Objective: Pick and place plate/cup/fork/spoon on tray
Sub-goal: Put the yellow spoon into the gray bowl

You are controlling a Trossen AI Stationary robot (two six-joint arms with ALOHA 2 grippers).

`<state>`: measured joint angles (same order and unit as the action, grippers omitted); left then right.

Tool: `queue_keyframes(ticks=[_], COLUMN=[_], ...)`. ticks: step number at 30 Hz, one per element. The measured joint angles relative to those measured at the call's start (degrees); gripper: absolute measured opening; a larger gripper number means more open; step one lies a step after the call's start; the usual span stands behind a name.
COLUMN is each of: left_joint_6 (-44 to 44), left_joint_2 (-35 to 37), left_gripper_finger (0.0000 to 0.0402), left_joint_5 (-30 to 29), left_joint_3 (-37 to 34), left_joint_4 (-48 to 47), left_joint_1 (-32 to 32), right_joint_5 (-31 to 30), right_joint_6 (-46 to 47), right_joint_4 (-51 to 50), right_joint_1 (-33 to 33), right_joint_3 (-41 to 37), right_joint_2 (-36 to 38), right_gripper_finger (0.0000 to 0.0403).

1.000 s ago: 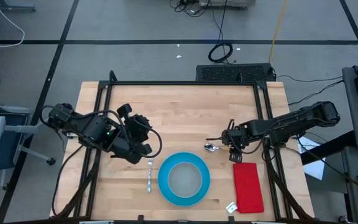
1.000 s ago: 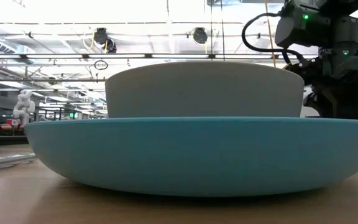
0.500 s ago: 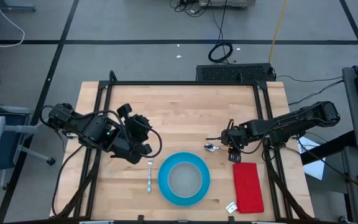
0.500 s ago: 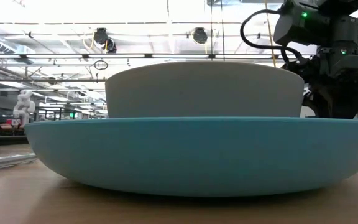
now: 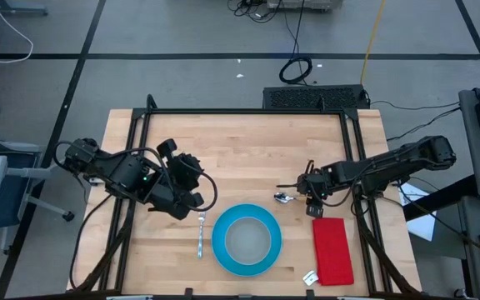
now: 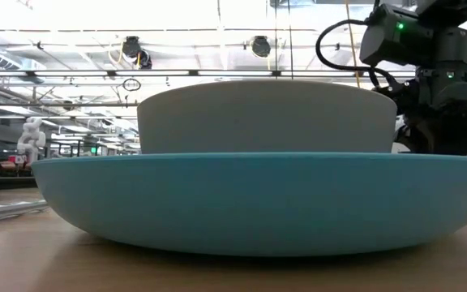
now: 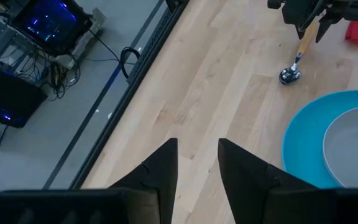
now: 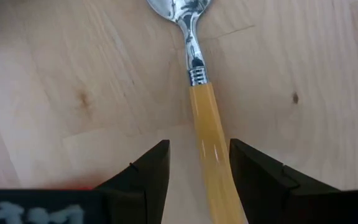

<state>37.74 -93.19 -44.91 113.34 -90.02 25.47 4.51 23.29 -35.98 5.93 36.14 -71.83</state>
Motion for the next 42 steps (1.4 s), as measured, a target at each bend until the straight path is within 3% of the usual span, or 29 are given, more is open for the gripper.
queue_keyframes(ticks=[12,42], left_joint_6=[0.0,-0.02], left_joint_2=[0.02,0.02], left_gripper_finger=[0.0122,0.0122], left_joint_5=[0.0,0.0], left_joint_3=[0.0,-0.01], left_joint_4=[0.0,0.0], left_joint_1=[0.0,0.0], right_joint_5=[0.02,0.0], right_joint_6=[1.4,2.49], right_joint_4=[1.16,-2.08], right_joint_1=[0.0,-0.02], right_joint_3=[-3.3,-3.28], right_joint_2=[0.0,0.04], right_gripper_finger=[0.0158,0.0157])
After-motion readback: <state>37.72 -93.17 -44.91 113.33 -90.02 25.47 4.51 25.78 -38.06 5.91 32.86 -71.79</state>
